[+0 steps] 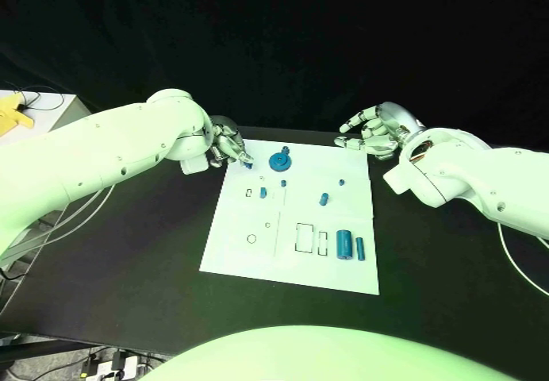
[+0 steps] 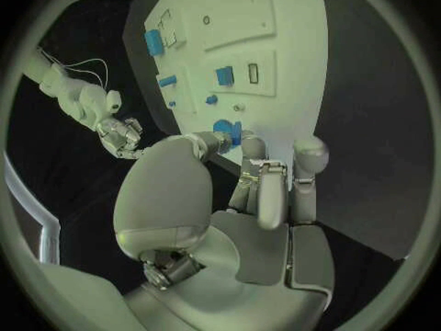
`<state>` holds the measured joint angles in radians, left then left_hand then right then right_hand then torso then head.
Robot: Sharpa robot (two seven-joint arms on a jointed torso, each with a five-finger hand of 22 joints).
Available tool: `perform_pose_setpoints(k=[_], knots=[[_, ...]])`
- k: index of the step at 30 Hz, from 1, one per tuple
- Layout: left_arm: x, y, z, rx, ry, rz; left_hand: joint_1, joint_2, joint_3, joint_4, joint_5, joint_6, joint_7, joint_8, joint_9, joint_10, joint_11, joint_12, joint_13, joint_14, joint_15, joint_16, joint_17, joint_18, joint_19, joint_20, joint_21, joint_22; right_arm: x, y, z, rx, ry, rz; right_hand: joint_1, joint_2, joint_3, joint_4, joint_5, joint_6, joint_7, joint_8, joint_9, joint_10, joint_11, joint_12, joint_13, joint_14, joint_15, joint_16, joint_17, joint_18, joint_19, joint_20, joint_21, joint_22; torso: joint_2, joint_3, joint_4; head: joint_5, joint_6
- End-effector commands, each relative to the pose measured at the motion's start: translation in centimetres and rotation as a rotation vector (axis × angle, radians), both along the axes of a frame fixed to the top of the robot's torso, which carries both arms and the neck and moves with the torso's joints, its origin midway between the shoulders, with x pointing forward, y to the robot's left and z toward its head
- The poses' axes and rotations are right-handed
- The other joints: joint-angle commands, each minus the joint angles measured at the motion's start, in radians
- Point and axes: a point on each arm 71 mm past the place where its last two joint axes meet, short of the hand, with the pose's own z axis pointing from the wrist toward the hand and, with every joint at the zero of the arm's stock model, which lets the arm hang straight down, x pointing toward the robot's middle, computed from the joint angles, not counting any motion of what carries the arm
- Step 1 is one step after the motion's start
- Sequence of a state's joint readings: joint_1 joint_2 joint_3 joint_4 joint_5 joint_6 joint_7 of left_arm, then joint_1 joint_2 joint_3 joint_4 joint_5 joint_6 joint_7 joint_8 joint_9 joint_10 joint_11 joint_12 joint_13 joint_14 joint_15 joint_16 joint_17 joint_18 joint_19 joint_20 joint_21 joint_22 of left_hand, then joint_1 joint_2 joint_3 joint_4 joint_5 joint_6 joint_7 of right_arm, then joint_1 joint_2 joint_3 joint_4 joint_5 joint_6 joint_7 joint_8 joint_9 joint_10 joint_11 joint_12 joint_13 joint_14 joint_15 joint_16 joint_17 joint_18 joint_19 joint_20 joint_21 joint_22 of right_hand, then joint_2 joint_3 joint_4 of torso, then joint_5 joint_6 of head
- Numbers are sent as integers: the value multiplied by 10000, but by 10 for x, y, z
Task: Assemble the parts on the task board
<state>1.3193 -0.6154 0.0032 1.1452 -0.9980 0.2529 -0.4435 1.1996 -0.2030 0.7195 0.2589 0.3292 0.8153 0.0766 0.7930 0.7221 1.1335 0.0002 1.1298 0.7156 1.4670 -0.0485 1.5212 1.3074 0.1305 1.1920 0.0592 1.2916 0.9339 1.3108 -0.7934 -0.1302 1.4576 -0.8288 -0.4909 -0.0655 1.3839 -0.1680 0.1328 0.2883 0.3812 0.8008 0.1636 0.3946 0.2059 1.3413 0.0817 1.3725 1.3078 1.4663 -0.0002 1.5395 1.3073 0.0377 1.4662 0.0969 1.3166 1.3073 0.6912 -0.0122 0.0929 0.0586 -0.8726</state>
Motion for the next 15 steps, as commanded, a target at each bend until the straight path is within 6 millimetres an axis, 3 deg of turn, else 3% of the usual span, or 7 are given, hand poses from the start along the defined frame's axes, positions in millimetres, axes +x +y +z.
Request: perform_pose_setpoints(k=[1,9,15], knots=[[-6,-2,3,-69,-297,210,-139,-36,2046,-1974,64,89,-2,38,20,112,8,61,46,652,-86,37,1488,-18,103,-36,71,55,0,0,0,-15,-18,144,-76,6,33,0,-2,-50,27,-32,-13,-47,1,-10,269,868,35,-45,1991,181,207,54,-57,1142,-11,-5,-3,40,4],[-23,-5,0,328,-995,-133,-261,-95,2202,-2071,70,176,-39,59,15,256,-29,126,155,697,-122,77,1586,-51,230,-69,172,232,1,-3,0,-20,-106,65,-76,6,33,0,-2,-50,27,-32,-13,-47,1,-10,269,868,35,-45,1991,181,207,54,-57,1142,-28,-26,35,71,0],[-31,-7,-8,639,-1281,-316,-321,-131,2304,-2118,69,221,-60,64,9,319,-51,140,187,712,-143,87,1614,-62,281,-89,213,297,1,-4,1,-26,-150,64,-76,6,33,0,-2,-50,27,-32,-13,-47,1,-10,269,868,35,-45,1991,181,207,54,-57,1142,-8,-23,9,157,0]])
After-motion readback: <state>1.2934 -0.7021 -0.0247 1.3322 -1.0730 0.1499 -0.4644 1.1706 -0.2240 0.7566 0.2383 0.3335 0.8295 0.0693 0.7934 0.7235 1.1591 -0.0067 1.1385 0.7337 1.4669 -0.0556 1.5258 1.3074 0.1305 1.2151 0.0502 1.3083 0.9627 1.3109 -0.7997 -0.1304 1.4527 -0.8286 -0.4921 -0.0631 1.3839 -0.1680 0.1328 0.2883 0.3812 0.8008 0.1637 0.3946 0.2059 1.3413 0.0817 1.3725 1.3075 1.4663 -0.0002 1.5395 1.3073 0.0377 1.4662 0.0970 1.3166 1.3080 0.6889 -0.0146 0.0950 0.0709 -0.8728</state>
